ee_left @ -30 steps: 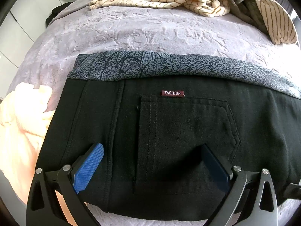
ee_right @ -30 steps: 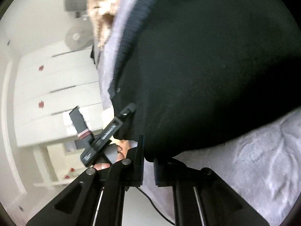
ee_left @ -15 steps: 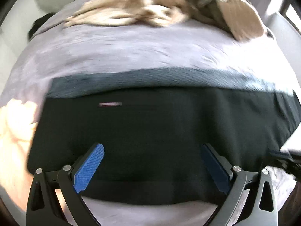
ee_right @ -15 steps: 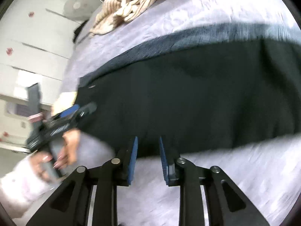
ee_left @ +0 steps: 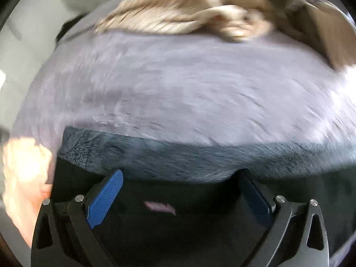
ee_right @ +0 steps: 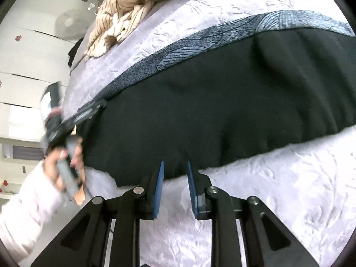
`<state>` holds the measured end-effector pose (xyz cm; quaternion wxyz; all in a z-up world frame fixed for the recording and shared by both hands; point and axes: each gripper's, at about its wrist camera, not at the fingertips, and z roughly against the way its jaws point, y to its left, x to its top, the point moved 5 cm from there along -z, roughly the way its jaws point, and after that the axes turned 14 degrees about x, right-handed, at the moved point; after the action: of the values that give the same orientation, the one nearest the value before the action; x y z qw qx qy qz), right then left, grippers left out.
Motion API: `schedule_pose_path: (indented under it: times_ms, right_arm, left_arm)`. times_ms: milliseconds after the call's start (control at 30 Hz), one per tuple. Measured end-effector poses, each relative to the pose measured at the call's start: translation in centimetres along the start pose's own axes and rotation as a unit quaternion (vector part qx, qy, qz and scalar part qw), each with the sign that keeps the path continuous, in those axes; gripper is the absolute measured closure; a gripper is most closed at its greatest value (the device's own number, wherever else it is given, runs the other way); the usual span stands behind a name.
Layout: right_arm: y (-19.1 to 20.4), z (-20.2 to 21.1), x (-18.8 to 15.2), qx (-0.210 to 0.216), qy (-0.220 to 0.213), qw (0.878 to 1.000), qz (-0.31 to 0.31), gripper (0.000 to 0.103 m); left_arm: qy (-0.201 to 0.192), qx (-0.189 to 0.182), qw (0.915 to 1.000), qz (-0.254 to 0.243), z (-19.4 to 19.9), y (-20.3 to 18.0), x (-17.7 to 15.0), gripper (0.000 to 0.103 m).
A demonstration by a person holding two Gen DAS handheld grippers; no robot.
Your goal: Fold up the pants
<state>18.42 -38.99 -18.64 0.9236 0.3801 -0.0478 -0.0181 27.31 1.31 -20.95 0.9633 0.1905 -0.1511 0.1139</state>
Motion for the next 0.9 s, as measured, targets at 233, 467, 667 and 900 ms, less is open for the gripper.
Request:
schedule_pose_path:
  times_ms: [233, 467, 667, 900]
  right_arm:
    - [-1.3, 1.9, -1.7, -0.024, -0.001, 0.999, -0.029, 0.067]
    - [-1.8, 3.9, -3.3, -0.024, -0.018, 0.998, -0.061, 0.048]
    - [-1.4, 5.2, -4.5, -0.019, -0.033, 0.996, -0.083, 0.035]
    - [-2.7, 7.3, -6.1, -0.012, -0.062, 0.992, -0.113, 0.034]
  left_arm:
    - [0.01, 0.019, 0.9996, 0.017, 2.3, 3.7, -0.8, 0.0]
    - [0.008, -0.042, 0.997, -0.064, 9.6, 1.5, -7.0, 0.0]
    - [0.04, -0.099, 0.9874, -0.116, 14.8, -3.8, -12.3, 0.0]
    - [0.029, -0.136, 0.9708, -0.195, 20.3, -10.4, -15.3, 0.0]
